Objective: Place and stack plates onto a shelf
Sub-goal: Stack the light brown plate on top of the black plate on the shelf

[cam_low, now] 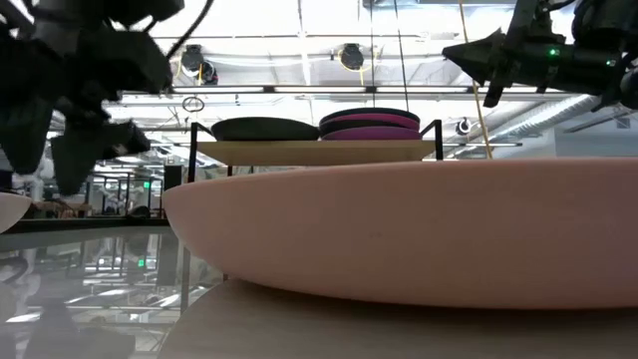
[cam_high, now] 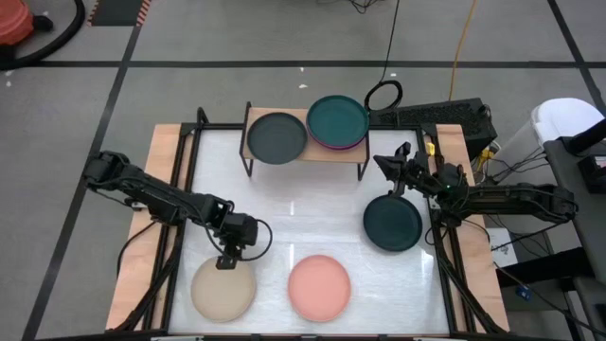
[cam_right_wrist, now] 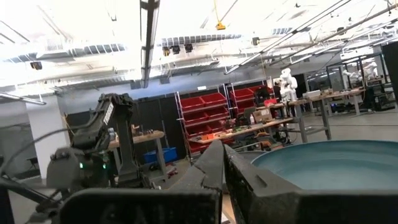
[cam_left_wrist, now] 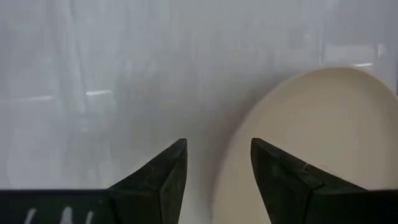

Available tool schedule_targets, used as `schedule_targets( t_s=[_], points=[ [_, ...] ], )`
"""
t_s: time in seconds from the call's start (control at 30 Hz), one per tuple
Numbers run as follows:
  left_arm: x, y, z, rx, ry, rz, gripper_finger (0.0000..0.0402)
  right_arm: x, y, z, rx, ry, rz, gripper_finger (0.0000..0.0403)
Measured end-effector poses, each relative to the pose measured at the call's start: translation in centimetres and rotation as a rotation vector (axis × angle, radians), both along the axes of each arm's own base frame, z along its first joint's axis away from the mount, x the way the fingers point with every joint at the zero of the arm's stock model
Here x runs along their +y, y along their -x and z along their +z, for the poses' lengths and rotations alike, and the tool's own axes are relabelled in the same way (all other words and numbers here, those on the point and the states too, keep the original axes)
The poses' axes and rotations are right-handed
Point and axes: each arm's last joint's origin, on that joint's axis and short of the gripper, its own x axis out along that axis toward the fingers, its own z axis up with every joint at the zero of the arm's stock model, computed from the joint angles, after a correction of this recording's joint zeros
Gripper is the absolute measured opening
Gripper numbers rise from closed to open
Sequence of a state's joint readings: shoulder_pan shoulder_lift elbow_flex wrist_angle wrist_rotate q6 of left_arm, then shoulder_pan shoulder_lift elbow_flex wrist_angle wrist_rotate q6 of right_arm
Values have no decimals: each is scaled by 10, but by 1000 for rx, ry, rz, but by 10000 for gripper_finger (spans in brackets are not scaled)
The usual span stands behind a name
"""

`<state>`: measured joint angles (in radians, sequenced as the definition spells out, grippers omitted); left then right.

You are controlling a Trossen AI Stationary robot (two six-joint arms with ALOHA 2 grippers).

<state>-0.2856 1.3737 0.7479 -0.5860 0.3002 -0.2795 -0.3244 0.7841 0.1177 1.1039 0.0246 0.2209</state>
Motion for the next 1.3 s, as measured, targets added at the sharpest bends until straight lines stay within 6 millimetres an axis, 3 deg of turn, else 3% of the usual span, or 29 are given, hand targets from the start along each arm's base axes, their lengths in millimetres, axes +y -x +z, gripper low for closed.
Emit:
schedule_targets(
  t_s=[0.4, 0.5, 0.67, 0.77, 0.97, 1.13, 1.3],
  points=[
    [-11, 4, -26, 103, 4, -88, 176, 0, 1, 2, -11, 22, -29, 0],
    [-11, 5, -28, 108, -17, -122, 138, -1, 1, 2, -18, 9, -64, 0],
    [1, 2, -26, 111, 36, -110, 23, -2, 1, 1, -13, -2, -84, 0],
    [12, -1, -20, 83, 46, -84, 12, -2, 1, 1, -11, -1, -88, 0],
    [43, -6, 31, -94, -36, -90, 10, -2, 1, 2, -28, 3, -86, 0],
    [67, -12, 94, -486, -163, -146, 9, -3, -1, -1, 6, 21, -107, 0],
    [98, -19, 151, -772, -423, -27, 8, -5, -6, -7, 18, -68, -88, 0]
  ],
)
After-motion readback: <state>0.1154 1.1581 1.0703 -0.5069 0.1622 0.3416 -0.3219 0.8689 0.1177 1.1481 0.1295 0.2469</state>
